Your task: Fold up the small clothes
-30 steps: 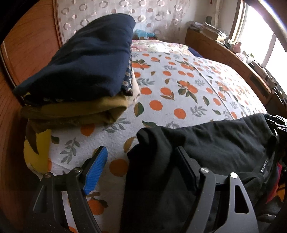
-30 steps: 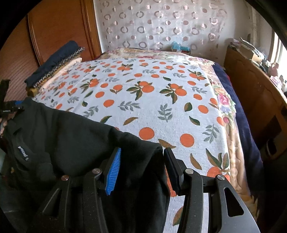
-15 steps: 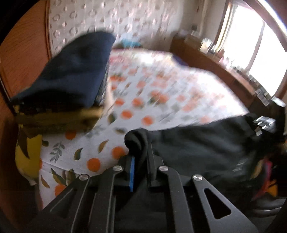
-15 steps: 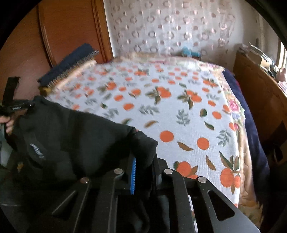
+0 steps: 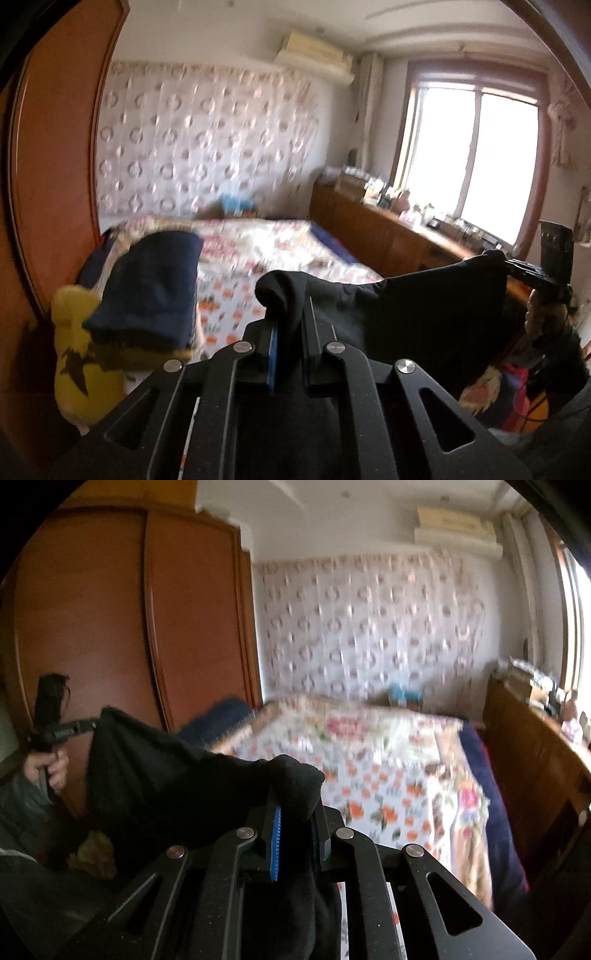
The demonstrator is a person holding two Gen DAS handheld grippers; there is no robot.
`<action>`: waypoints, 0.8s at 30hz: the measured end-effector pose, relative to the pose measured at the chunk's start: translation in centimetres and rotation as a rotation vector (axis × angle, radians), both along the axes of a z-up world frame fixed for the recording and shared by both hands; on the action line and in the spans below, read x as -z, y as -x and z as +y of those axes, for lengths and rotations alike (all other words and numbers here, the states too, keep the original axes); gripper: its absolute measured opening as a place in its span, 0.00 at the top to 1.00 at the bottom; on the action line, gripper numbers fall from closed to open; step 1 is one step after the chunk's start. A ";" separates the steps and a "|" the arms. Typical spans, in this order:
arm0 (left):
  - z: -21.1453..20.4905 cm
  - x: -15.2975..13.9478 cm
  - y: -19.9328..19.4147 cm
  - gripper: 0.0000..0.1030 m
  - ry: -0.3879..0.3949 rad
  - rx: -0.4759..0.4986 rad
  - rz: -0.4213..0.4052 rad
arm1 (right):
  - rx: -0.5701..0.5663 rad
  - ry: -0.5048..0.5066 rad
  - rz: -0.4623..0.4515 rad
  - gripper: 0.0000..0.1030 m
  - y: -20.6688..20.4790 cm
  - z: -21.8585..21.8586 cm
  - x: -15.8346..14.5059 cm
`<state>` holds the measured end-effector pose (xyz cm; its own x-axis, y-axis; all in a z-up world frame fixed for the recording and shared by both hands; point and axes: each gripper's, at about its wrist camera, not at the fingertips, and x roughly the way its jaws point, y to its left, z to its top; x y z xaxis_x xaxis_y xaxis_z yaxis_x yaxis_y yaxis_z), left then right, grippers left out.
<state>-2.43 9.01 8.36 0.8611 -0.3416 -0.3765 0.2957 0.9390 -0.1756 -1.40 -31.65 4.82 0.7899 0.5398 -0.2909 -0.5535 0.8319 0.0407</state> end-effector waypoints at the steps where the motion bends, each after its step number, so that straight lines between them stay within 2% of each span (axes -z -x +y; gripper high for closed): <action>1: 0.0 -1.1 0.5 0.90 0.000 0.001 -0.027 | -0.011 -0.009 -0.021 0.88 0.9 -0.4 -1.1; 5: 0.0 -4.6 1.5 0.90 -0.009 -0.007 -0.114 | -0.005 -0.006 -0.124 0.88 3.8 -1.7 -5.6; 8: 0.3 -7.4 1.2 0.90 -0.036 -0.029 -0.166 | 0.015 0.073 -0.188 0.89 4.1 -1.6 -8.9; 12: 0.4 -10.8 0.8 0.90 -0.067 -0.045 -0.235 | 0.056 0.138 -0.226 0.89 4.1 -1.4 -11.4; 16: 0.2 -13.6 2.2 0.90 -0.095 -0.082 -0.343 | 0.081 0.150 -0.294 0.89 6.4 -1.4 -13.7; 21: 0.8 -15.1 2.3 0.90 -0.095 -0.086 -0.390 | 0.111 0.176 -0.347 0.88 10.1 -0.7 -13.9; 24: 0.8 -15.0 1.7 0.90 -0.090 -0.086 -0.392 | 0.127 0.185 -0.347 0.89 10.0 0.0 -12.0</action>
<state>-4.10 9.79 23.39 0.9692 -0.2433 -0.0387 0.2442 0.9696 0.0186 -11.40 -31.67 16.83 0.9151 0.3954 -0.0784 -0.4006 0.8702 -0.2868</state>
